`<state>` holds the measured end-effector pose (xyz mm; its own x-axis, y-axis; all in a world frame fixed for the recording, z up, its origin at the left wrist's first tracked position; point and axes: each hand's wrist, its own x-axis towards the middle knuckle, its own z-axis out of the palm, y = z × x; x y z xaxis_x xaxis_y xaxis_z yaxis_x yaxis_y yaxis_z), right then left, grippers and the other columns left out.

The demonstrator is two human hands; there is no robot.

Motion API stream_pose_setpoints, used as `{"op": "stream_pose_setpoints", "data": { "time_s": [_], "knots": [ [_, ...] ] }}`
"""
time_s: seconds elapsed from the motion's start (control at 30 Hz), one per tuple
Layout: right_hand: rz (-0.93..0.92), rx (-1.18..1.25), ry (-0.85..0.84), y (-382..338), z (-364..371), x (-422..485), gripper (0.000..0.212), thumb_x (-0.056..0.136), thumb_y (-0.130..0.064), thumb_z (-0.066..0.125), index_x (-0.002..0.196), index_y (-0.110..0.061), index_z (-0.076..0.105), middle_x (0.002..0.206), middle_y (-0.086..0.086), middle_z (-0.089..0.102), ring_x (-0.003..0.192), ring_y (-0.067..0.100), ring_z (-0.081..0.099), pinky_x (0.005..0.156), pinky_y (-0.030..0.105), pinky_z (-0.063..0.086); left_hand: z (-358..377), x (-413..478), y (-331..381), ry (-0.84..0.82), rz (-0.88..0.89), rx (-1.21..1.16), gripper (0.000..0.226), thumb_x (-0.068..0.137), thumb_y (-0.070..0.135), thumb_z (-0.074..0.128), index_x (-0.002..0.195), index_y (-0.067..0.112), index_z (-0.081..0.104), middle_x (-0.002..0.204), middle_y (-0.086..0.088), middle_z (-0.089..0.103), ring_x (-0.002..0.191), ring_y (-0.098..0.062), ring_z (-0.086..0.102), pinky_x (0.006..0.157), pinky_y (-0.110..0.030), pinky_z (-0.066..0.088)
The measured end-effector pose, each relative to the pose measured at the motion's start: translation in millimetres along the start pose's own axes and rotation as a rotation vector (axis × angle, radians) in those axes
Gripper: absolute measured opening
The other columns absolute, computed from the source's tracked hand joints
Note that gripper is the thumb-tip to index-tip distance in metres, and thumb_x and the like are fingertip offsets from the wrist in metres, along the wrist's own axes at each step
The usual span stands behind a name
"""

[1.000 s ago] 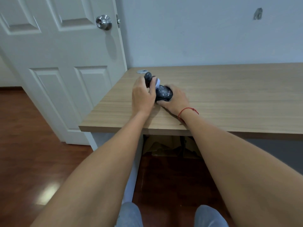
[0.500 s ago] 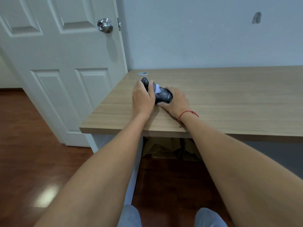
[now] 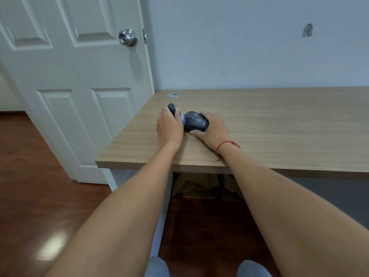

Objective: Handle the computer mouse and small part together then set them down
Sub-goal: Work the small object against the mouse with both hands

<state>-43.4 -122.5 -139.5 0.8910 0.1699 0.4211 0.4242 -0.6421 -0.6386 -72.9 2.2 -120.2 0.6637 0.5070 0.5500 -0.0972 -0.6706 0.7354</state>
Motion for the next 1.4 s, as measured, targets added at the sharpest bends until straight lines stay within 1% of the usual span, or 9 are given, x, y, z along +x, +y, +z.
{"op": "stream_pose_setpoints", "data": {
  "time_s": [0.13,0.3,0.4,0.63,0.8,0.93,1.13,1.3,1.4],
  "knots": [
    [0.009,-0.008,-0.004,2,2,3,0.056,0.068,-0.035,0.079,0.118,-0.019,0.06,0.112,0.003,0.067,0.104,0.024,0.061,0.089,0.038,0.05,0,-5,9,-0.009,0.149,-0.12,0.032,0.098,0.028,0.049,0.092,-0.003,0.054,0.09,-0.016,0.061,0.078,-0.023,0.051,0.067,-0.024,0.035],
    [0.03,0.032,-0.01,4,3,3,0.057,0.067,-0.037,0.08,0.118,-0.017,0.061,0.111,0.004,0.067,0.101,0.023,0.061,0.089,0.039,0.051,2,2,-1,-0.016,-0.006,-0.018,0.033,0.098,0.029,0.047,0.096,-0.004,0.054,0.1,-0.022,0.063,0.094,-0.035,0.057,0.077,-0.036,0.04],
    [0.058,0.039,-0.014,7,3,6,0.045,0.068,-0.036,0.077,0.107,-0.02,0.062,0.101,0.001,0.067,0.093,0.023,0.063,0.083,0.039,0.052,1,-5,8,-0.004,0.146,-0.127,0.031,0.097,0.027,0.05,0.086,-0.001,0.054,0.081,-0.015,0.06,0.073,-0.025,0.053,0.064,-0.024,0.036],
    [0.135,0.06,-0.039,7,3,6,0.035,0.074,-0.039,0.073,0.098,-0.016,0.062,0.09,0.0,0.065,0.083,0.021,0.061,0.069,0.03,0.043,1,-9,6,-0.093,0.252,-0.079,0.029,0.091,0.028,0.06,0.075,0.007,0.049,0.069,-0.007,0.055,0.065,-0.022,0.05,0.063,-0.032,0.042],
    [0.14,0.072,-0.034,6,4,5,0.053,0.066,-0.049,0.077,0.108,-0.019,0.063,0.099,0.0,0.068,0.09,0.022,0.064,0.082,0.039,0.055,0,-7,6,-0.005,0.22,-0.007,0.029,0.093,0.029,0.058,0.079,0.004,0.052,0.075,-0.01,0.058,0.068,-0.024,0.051,0.063,-0.031,0.039],
    [0.128,0.058,-0.051,6,1,6,0.039,0.071,-0.042,0.077,0.098,-0.018,0.063,0.09,0.0,0.066,0.083,0.021,0.062,0.072,0.033,0.049,-1,-9,11,-0.082,0.304,-0.121,0.03,0.091,0.029,0.062,0.072,0.014,0.045,0.063,0.005,0.049,0.058,-0.013,0.047,0.056,-0.015,0.034],
    [0.115,0.053,-0.039,4,1,2,0.055,0.07,-0.043,0.078,0.116,-0.017,0.062,0.106,0.002,0.067,0.095,0.021,0.062,0.087,0.038,0.054,0,0,-4,-0.086,0.028,0.117,0.026,0.094,0.028,0.055,0.087,0.003,0.056,0.089,-0.017,0.065,0.087,-0.034,0.059,0.065,-0.03,0.033],
    [0.109,0.053,-0.047,4,-1,3,0.053,0.071,-0.041,0.077,0.116,-0.019,0.061,0.107,0.002,0.067,0.096,0.022,0.062,0.089,0.04,0.053,0,-2,5,-0.065,0.12,-0.141,0.031,0.095,0.032,0.054,0.082,0.004,0.053,0.079,-0.009,0.06,0.074,-0.023,0.055,0.068,-0.03,0.042],
    [0.094,0.045,-0.039,2,-2,1,0.054,0.071,-0.04,0.078,0.116,-0.017,0.061,0.108,0.003,0.066,0.097,0.022,0.061,0.09,0.04,0.052,2,0,-1,-0.095,0.068,-0.06,0.03,0.096,0.033,0.051,0.088,0.004,0.054,0.087,-0.014,0.062,0.082,-0.028,0.057,0.072,-0.033,0.042]
  ]
}}
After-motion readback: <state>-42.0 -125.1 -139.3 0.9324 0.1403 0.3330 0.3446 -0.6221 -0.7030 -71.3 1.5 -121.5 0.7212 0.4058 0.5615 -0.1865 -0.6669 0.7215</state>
